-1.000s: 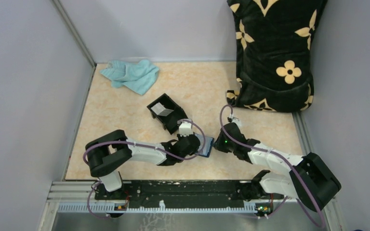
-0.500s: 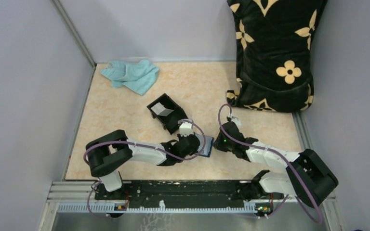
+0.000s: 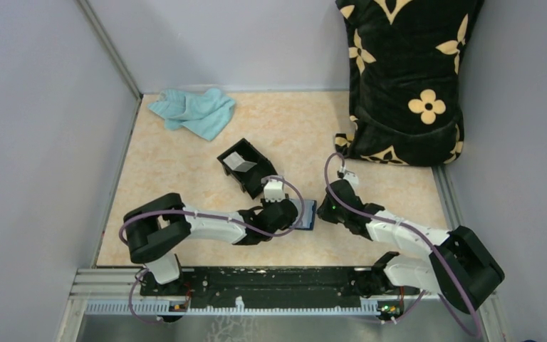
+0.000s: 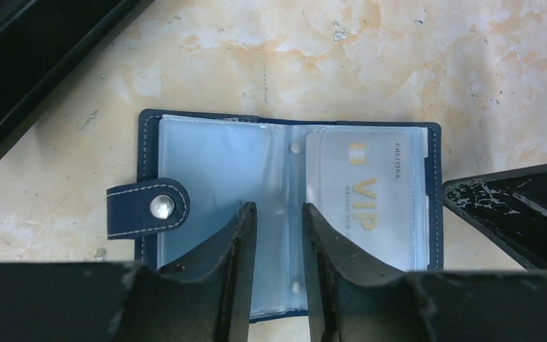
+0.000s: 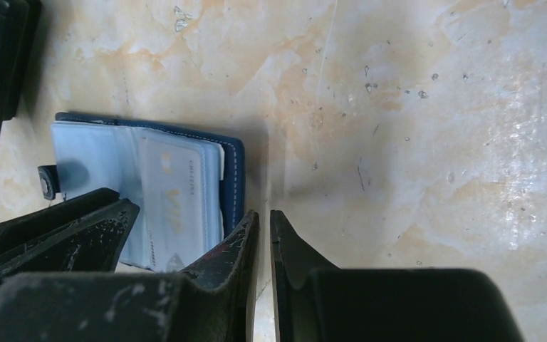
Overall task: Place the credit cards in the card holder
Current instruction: Insert the credit card into the card holder, then pick up the credit card from the storage box.
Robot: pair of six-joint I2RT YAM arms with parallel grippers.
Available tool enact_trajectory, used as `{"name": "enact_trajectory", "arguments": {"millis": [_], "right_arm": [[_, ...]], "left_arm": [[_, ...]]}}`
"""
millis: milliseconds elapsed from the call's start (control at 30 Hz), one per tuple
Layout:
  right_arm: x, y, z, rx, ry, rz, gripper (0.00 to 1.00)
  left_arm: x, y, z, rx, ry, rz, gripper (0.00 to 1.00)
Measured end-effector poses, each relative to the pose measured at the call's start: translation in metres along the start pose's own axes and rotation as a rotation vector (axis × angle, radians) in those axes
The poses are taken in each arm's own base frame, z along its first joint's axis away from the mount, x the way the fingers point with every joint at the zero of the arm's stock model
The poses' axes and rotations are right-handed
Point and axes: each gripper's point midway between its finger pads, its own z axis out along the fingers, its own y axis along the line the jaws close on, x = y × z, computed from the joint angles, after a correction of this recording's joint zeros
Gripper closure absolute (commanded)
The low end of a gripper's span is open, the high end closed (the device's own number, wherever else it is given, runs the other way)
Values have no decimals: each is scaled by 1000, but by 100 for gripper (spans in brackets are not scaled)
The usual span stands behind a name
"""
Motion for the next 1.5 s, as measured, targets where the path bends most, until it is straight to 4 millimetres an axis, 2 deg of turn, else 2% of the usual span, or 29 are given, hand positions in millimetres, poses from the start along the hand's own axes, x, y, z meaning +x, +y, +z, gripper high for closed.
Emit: {"name": "enact_trajectory", "arguments": {"millis": [200,233,267,300,333,400,533,633,667,700,767,800,900,1033,1133,1200,1300,1500], "right_arm": [[-9,-4,-10,12,-42,-28,83],[-11,-5,-12,18,-50,-36,76],[-15,-6,-15,22,-62,-48,64],[-19,-5,-18,23,-78,-62,45],[-24,-3,-21,18,-95,-70,35],[-35,1,-28,8,-135,-99,26],[-67,19,-50,-45,-242,-195,14],[-95,45,-68,-127,-343,-237,5],[-102,52,-72,-155,-372,-241,2],[-109,62,-77,-192,-401,-244,1],[-119,82,-83,-274,-444,-249,1],[-121,90,-85,-312,-455,-252,1],[-122,120,-85,-429,-445,-272,2],[-117,157,-79,-584,-401,-317,2],[-117,182,-72,-655,-361,-350,7],[-124,203,-67,-689,-339,-379,9],[-138,234,-57,-704,-333,-434,12],[-157,288,-31,-666,-292,-562,17]], "left_arm": [[-13,0,-7,-31,-21,-15,54],[-16,-2,-8,-30,-27,-18,53],[-21,-6,-10,-27,-36,-22,52],[-26,-9,-13,-23,-45,-25,51],[-32,-15,-17,-16,-59,-31,50],[-47,-27,-25,7,-89,-41,48],[-88,-57,-54,91,-172,-72,41],[-119,-66,-79,148,-233,-111,32],[-130,-68,-87,165,-255,-127,25],[-139,-68,-95,180,-276,-145,21],[-153,-62,-108,200,-314,-174,2],[-158,-56,-115,204,-332,-188,1],[-164,-37,-129,218,-372,-228,1],[-157,-3,-140,219,-413,-258,1],[-157,9,-144,211,-428,-272,1],[-159,14,-148,213,-438,-280,1],[-159,23,-151,190,-435,-305,10],[-135,54,-141,13,-346,-383,14]]}}
